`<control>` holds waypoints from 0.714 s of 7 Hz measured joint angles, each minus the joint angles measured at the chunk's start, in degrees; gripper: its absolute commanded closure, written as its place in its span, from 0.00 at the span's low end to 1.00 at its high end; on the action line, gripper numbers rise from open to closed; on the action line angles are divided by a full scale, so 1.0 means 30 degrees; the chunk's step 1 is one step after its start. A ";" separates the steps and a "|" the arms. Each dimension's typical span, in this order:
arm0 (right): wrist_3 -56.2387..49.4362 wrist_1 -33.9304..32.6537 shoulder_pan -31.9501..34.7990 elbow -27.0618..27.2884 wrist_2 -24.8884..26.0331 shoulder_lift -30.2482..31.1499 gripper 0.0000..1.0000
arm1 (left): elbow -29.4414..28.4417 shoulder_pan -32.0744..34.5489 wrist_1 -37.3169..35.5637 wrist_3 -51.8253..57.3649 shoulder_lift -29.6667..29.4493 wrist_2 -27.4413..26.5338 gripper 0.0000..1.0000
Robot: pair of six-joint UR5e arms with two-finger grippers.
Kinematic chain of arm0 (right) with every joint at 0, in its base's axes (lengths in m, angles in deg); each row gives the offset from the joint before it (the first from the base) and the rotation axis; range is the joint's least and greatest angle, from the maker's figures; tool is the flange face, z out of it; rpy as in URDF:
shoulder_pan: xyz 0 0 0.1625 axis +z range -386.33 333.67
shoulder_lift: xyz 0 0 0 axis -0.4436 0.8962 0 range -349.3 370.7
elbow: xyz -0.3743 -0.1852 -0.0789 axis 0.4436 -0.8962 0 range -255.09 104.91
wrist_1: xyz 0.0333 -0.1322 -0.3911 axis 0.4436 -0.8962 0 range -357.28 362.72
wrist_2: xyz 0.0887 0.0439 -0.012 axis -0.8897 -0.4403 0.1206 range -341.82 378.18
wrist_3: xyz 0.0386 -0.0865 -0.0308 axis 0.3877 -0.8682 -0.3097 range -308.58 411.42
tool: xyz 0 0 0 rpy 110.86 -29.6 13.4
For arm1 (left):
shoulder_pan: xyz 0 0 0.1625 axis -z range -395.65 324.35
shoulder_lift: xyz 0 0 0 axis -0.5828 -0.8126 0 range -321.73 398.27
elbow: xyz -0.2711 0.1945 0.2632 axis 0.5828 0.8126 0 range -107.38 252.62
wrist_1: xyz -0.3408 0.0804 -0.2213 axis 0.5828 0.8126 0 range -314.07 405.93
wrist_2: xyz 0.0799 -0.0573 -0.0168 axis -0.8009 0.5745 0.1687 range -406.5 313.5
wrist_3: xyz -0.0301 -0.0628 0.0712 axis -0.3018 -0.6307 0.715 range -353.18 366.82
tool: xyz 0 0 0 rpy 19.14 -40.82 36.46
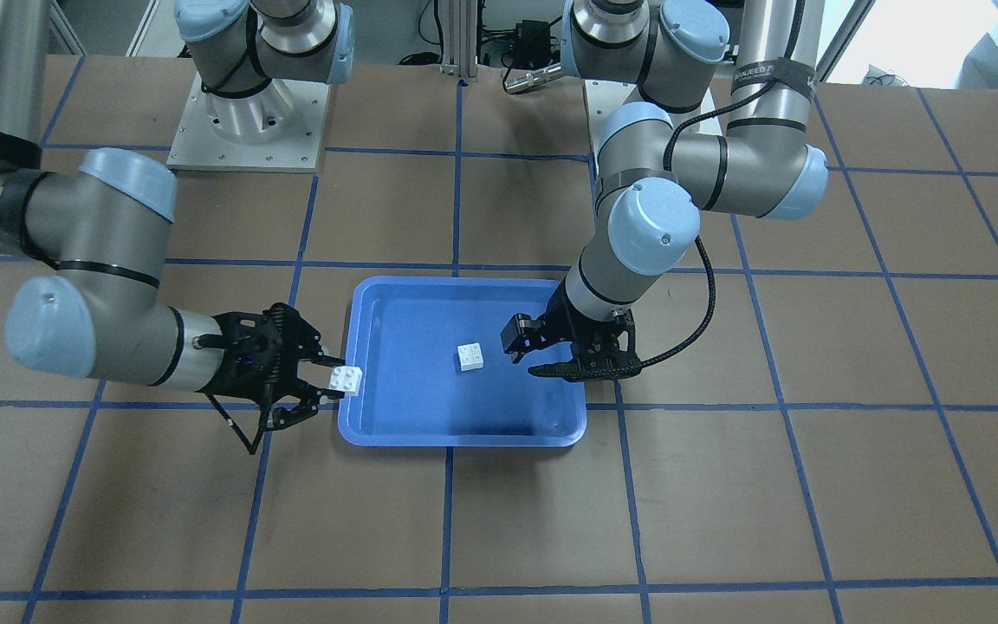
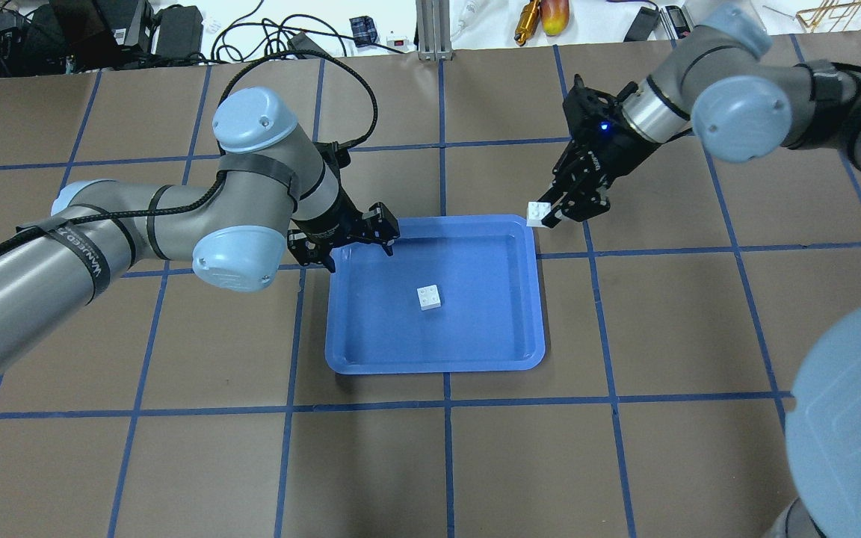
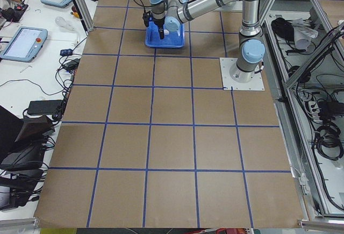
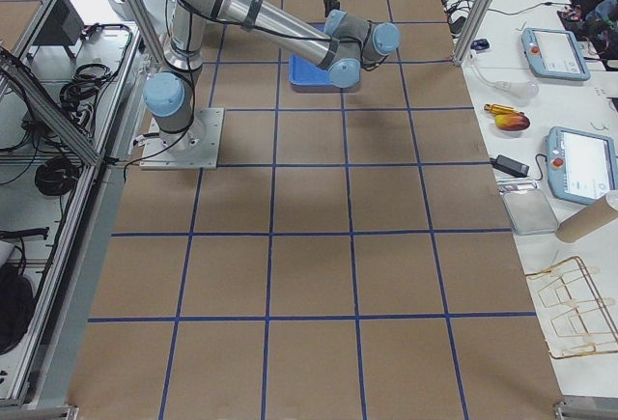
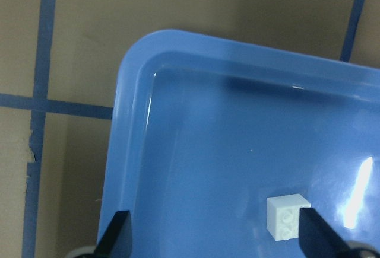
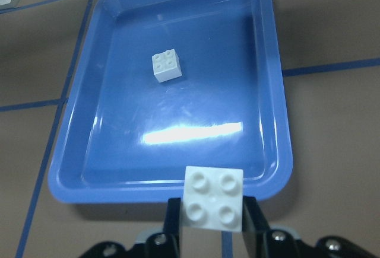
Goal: Assemble white blocks and place on blue tray
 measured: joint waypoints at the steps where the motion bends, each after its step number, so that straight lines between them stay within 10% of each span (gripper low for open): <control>1: 0.1455 -0.2581 0.0827 0.1396 -0.0066 0.0422 1.00 | 0.0229 -0.0096 -0.0366 -0.0066 -0.0203 0.0347 0.79; 5: 0.2643 -0.9564 0.2647 0.6072 -0.0087 0.1103 1.00 | 0.0421 0.0554 -0.0866 -0.1987 -0.0588 0.0516 0.84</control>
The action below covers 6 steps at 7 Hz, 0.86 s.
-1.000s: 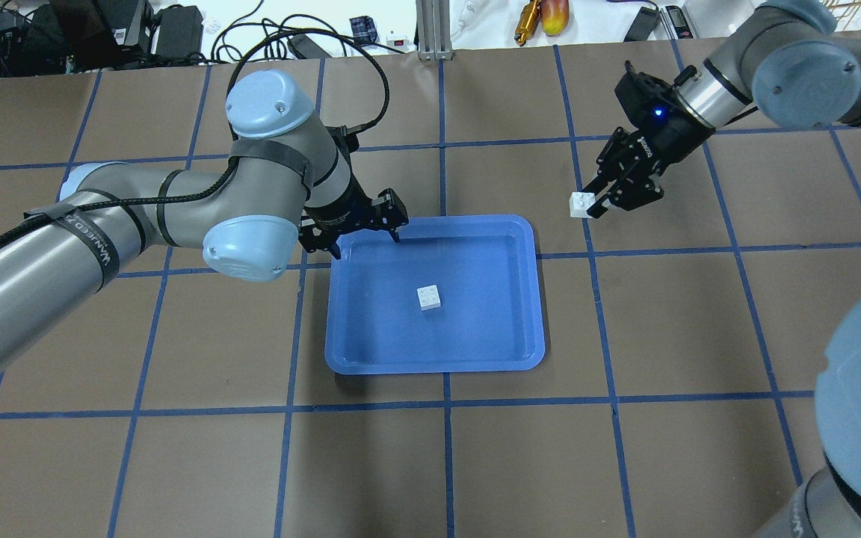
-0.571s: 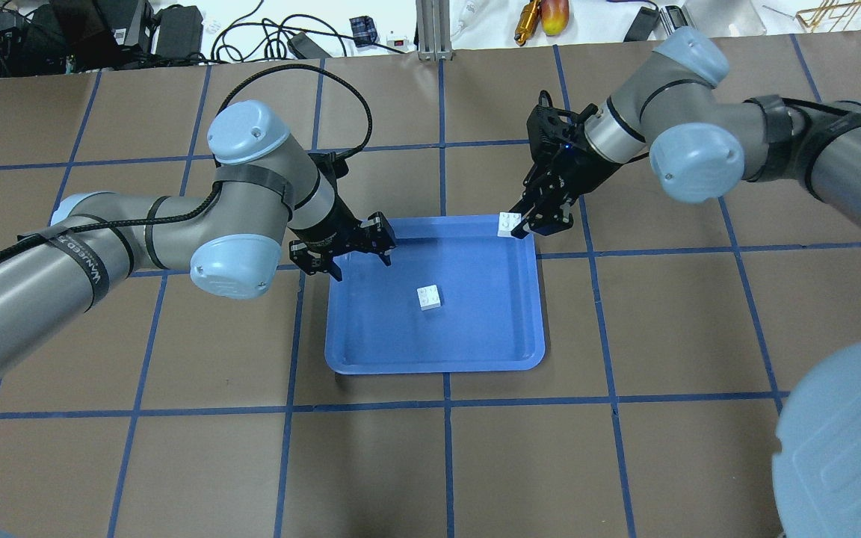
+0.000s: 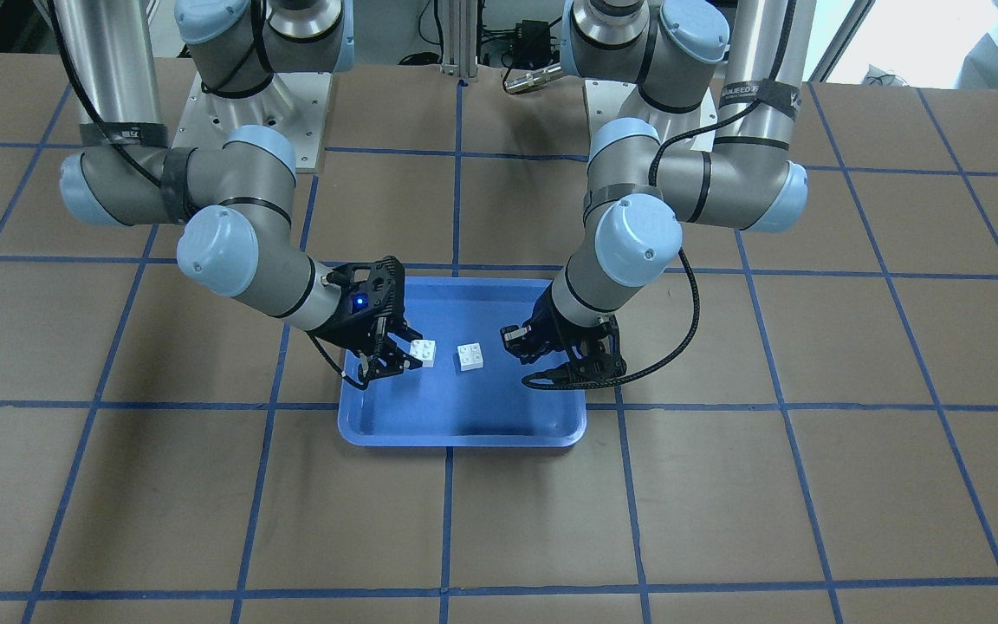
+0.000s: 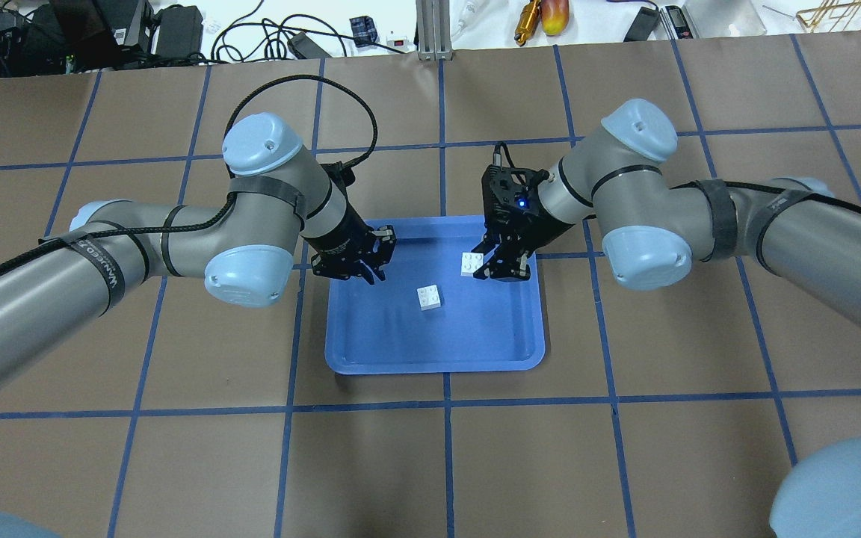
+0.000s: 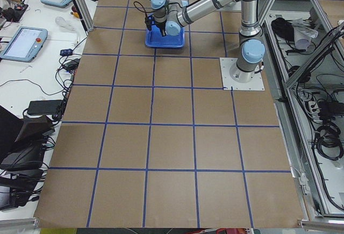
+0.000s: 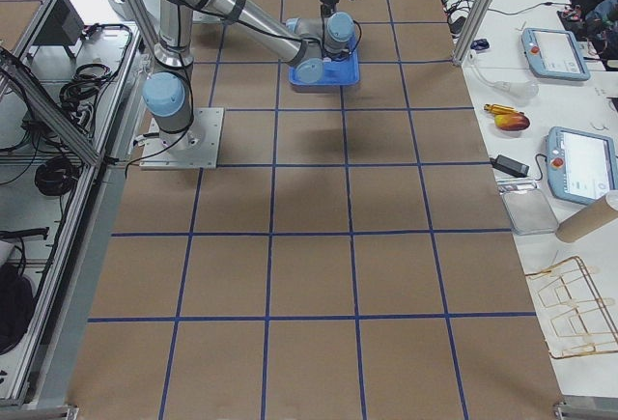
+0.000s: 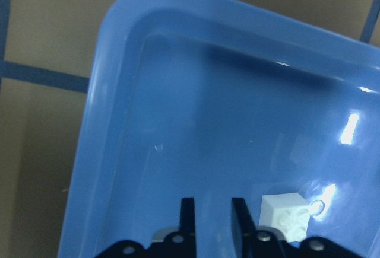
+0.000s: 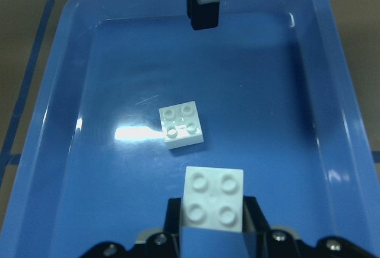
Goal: Assemble white blocks and place on blue tray
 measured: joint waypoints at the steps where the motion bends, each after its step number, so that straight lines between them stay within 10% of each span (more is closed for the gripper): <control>1: -0.0061 -0.1010 0.0071 0.0666 0.0022 -0.0041 1.00 | 0.0009 0.0174 -0.0005 0.0005 -0.0061 0.0000 0.84; 6: -0.0804 -0.1392 0.0400 0.0414 0.0003 -0.0958 1.00 | 0.0064 0.1028 0.0025 -0.0356 -0.0311 -0.0049 0.84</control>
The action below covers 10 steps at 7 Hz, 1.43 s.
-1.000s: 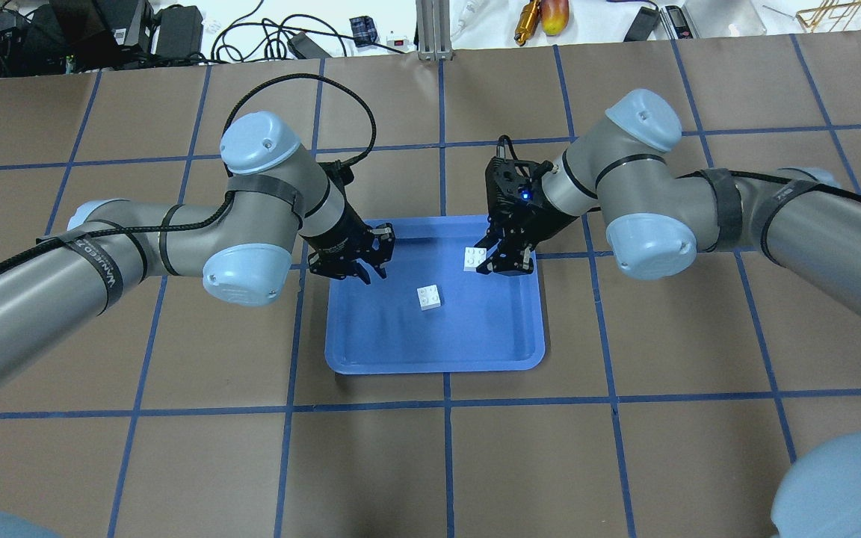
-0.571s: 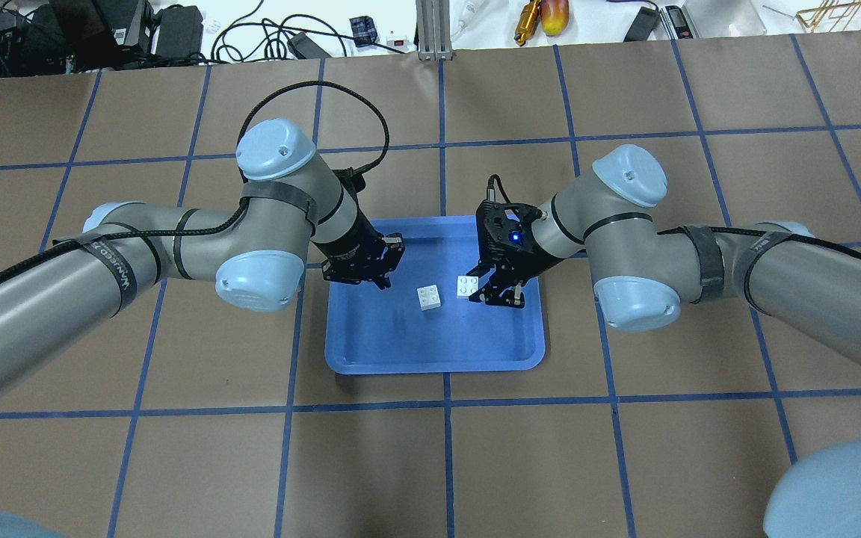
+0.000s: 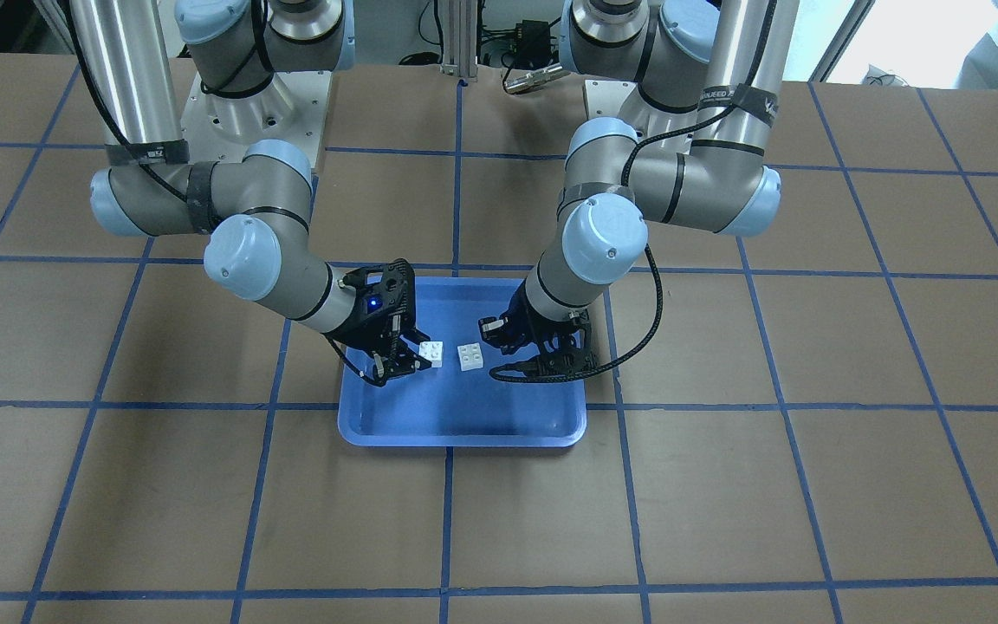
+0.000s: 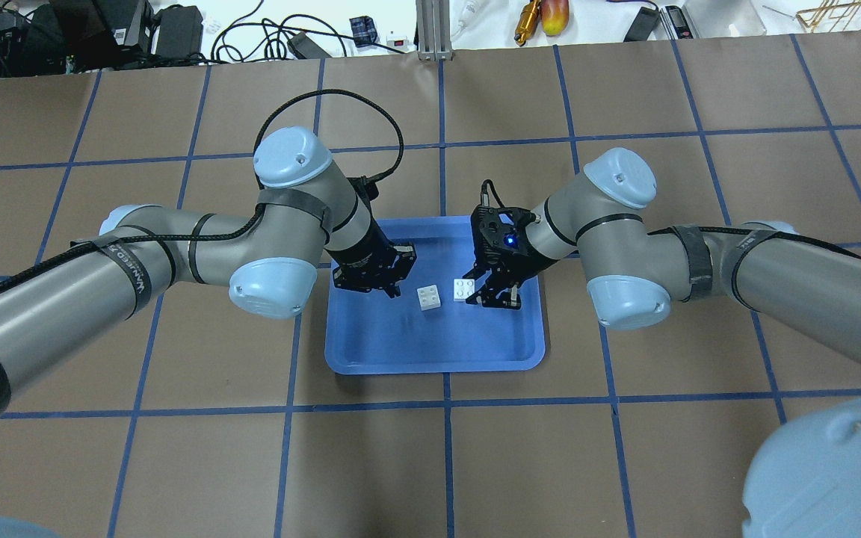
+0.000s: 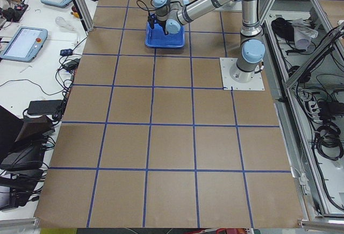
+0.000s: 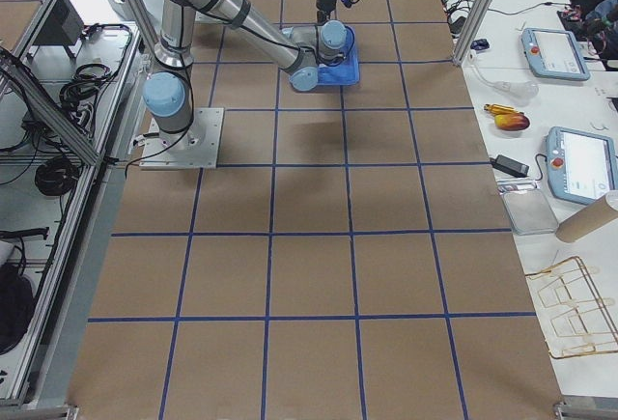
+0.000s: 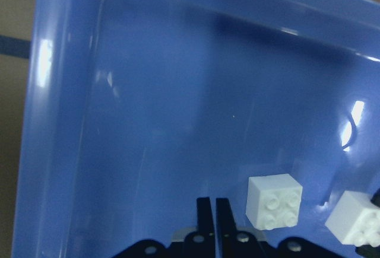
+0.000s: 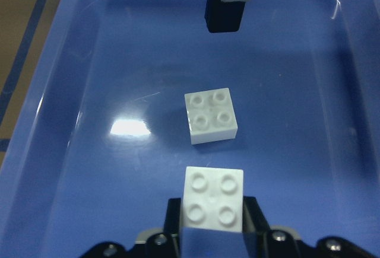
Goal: Assemble white blocks and place on blue tray
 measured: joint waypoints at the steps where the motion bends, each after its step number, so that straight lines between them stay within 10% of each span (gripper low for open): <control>1: -0.0017 0.0017 0.0196 -0.0161 -0.0047 -0.0222 1.00 | 0.0003 0.0177 -0.0005 -0.0049 -0.0020 -0.0025 0.84; 8: 0.0426 0.0062 0.0748 -0.0488 -0.0060 -0.0782 1.00 | 0.0055 0.0310 -0.0295 -0.0141 -0.0100 -0.0070 0.84; 9: 0.0776 0.0051 0.0848 -0.0488 -0.0054 -0.0783 0.93 | 0.0061 0.0320 -0.0295 -0.0147 -0.0104 -0.0078 0.84; 10: 0.1005 0.0044 0.0903 -0.0488 -0.0051 -0.0795 0.56 | 0.0064 0.0346 -0.0294 -0.0146 -0.0104 -0.0090 0.84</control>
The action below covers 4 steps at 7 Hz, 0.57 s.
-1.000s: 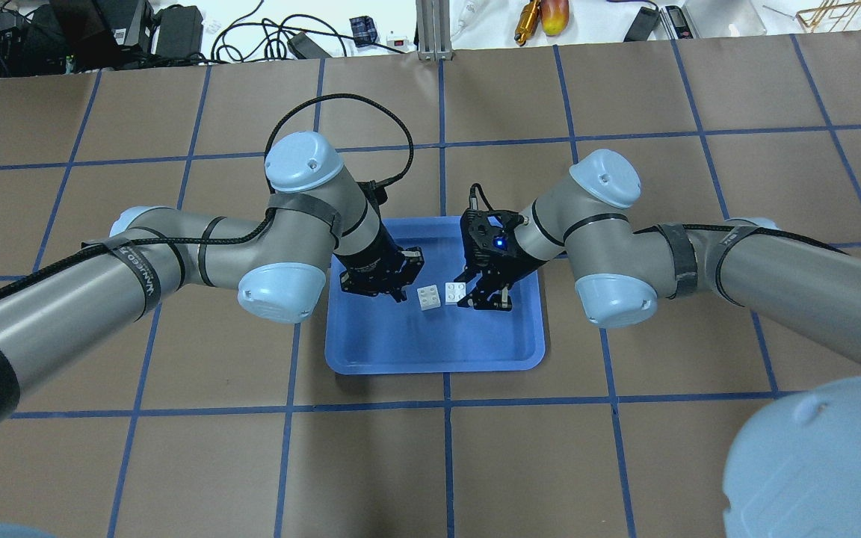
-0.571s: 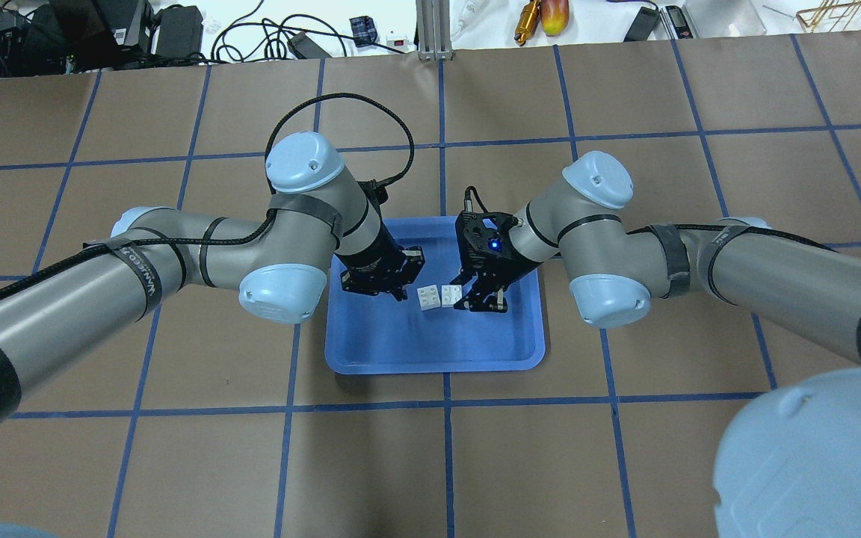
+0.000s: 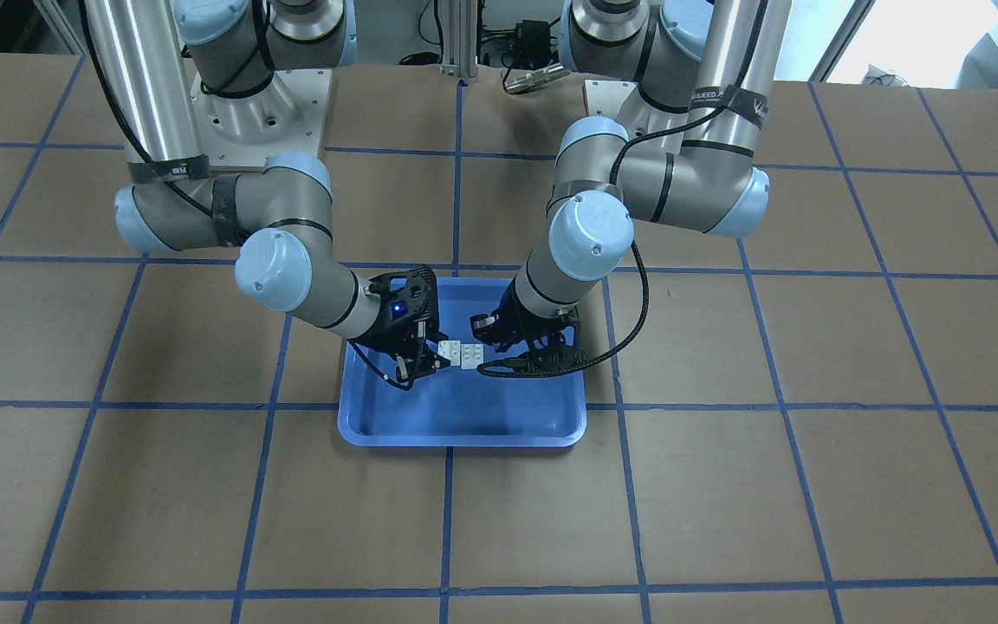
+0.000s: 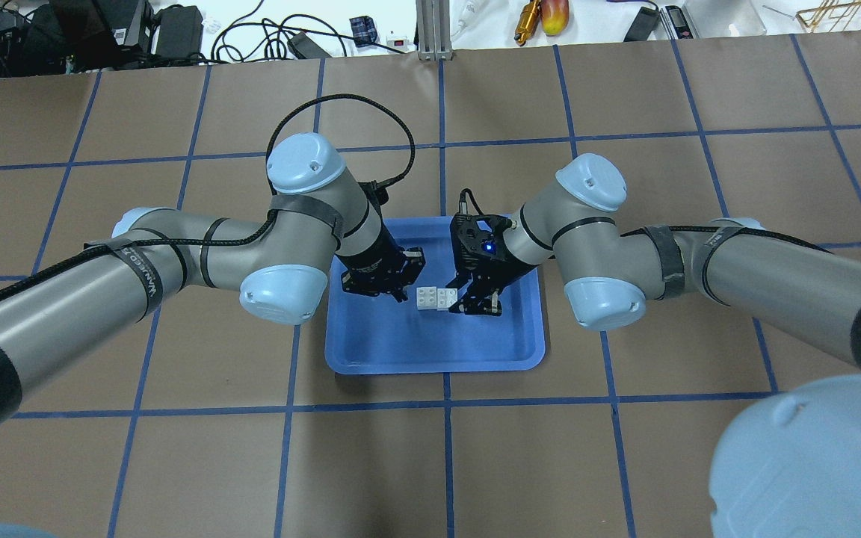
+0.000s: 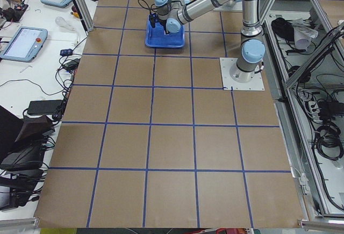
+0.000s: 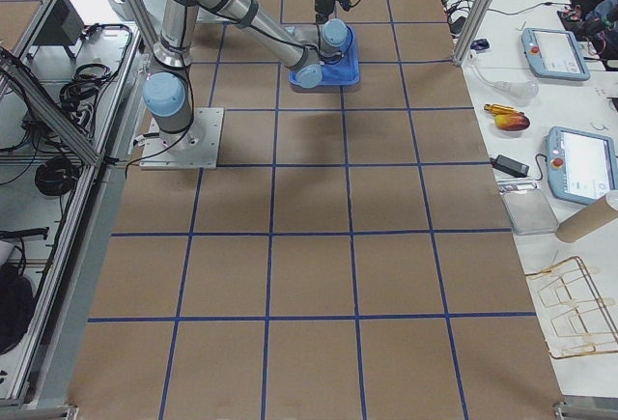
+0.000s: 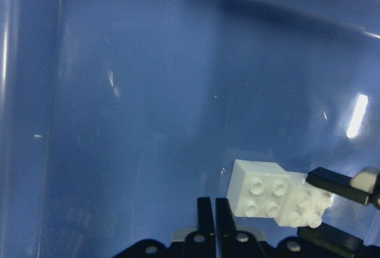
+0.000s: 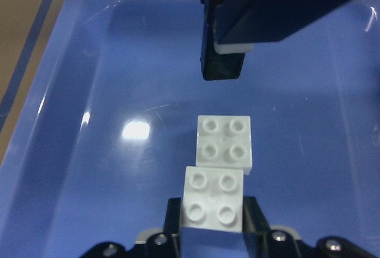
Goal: Assemble white blocks and place on blue tray
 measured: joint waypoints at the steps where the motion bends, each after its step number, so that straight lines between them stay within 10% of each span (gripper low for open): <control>1: 0.0087 0.0000 0.0016 0.0000 0.0001 -0.0009 0.47 | 0.0000 0.0022 -0.0001 0.0032 -0.0001 -0.0007 0.84; 4: 0.0445 -0.0025 0.0025 0.0000 -0.0024 -0.0013 0.27 | 0.0001 0.0066 0.0018 0.0067 -0.0001 -0.0009 0.84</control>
